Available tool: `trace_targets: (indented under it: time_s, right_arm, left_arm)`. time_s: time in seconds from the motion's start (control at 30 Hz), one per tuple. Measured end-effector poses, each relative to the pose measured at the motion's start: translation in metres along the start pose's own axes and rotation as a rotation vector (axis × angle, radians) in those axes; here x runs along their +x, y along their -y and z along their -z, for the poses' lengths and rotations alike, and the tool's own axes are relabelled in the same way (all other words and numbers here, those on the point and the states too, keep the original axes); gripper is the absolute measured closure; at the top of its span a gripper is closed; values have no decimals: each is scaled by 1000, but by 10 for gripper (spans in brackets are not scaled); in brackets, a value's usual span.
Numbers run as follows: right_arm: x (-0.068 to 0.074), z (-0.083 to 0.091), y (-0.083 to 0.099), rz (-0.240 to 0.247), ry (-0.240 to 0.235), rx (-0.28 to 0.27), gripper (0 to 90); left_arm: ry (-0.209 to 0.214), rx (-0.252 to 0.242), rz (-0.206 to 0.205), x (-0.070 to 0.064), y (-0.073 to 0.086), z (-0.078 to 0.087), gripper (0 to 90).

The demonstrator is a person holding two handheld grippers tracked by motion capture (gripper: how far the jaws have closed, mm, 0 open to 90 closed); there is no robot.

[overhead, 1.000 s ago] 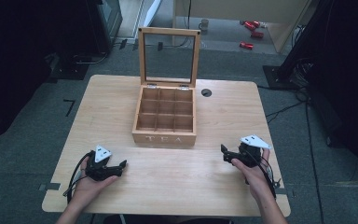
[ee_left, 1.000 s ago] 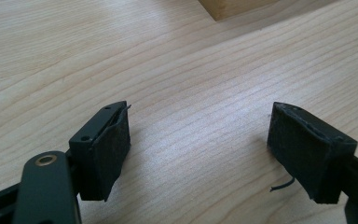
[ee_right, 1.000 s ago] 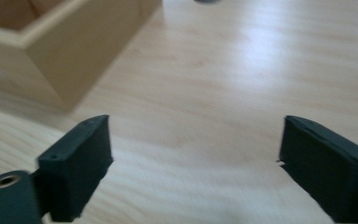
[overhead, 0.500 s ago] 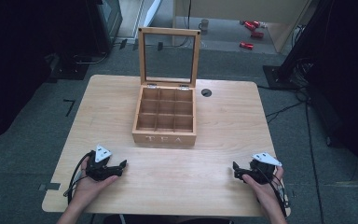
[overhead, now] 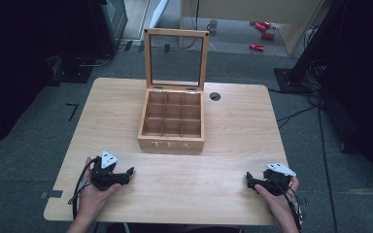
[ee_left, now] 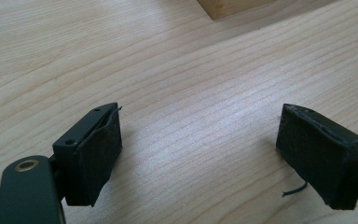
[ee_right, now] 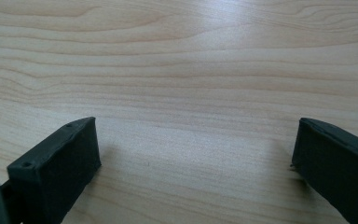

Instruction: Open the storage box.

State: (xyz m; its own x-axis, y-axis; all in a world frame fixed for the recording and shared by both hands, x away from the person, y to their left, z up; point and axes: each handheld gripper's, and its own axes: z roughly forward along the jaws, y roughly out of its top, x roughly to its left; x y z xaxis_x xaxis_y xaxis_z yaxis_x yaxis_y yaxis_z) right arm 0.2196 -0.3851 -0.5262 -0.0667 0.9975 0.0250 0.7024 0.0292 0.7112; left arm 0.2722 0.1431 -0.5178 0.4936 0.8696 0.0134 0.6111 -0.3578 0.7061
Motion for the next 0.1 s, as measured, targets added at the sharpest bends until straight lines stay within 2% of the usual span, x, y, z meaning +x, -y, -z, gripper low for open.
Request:
trace_targets:
  time_s: [0.1]
  right_arm:
    - [0,0,0,1,-1,1,0]
  left_arm:
    - [-1,0,2,0,0,0,144]
